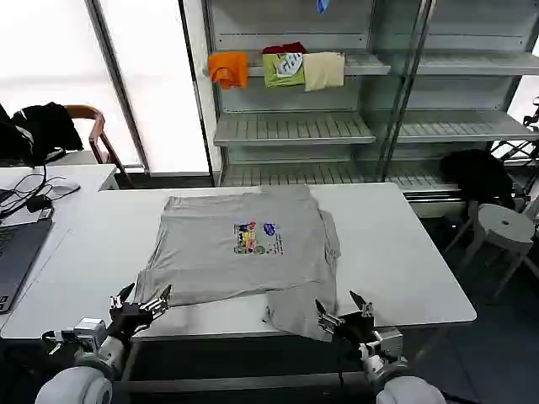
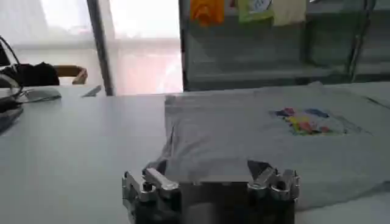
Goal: Fold and organize the clothes.
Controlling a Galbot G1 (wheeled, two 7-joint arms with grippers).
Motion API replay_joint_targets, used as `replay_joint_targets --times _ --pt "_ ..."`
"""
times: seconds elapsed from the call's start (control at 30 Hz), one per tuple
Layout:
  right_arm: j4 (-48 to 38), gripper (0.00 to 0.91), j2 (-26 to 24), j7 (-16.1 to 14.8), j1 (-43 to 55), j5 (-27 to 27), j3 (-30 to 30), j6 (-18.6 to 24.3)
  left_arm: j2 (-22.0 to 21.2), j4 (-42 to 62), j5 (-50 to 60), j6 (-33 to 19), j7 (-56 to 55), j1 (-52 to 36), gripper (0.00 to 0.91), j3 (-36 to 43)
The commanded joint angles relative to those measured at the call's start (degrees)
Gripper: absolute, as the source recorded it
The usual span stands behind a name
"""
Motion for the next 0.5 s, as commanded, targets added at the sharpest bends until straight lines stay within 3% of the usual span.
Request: replay_joint_targets --times 0.03,0.3,0.37,0.4,0.5 --pt "-0.55 0.907 -0.01 -0.04 -1.32 -0.38 -0.72 -0.01 0.30 2.06 0.60 -0.34 -0.34 0.54 0.907 -0.78" --pt "-1.54 0.907 -0.21 -0.25 -0.56 -0.40 -0.95 0.00 0.32 1.78 -1.98 -0.23 -0.52 1.52 0.907 -1.64" --pt "-1.97 0.907 -0.12 -0.31 -0.30 -0.38 -1.18 0.01 0.09 2.30 -2.25 -0.24 -0.56 1.62 0.856 -2.02" --pt "-2.04 0.907 -0.11 -0.33 -0.22 -0.38 -1.27 0.01 0.08 2.46 -2.27 -0.36 -0.56 1.73 0.766 -2.17" --pt "-2.12 0.907 -0.13 -0.54 -0.18 -0.32 -1.45 0.01 0.31 2.77 -3.34 -0.67 -0.45 2.66 0.746 -2.81"
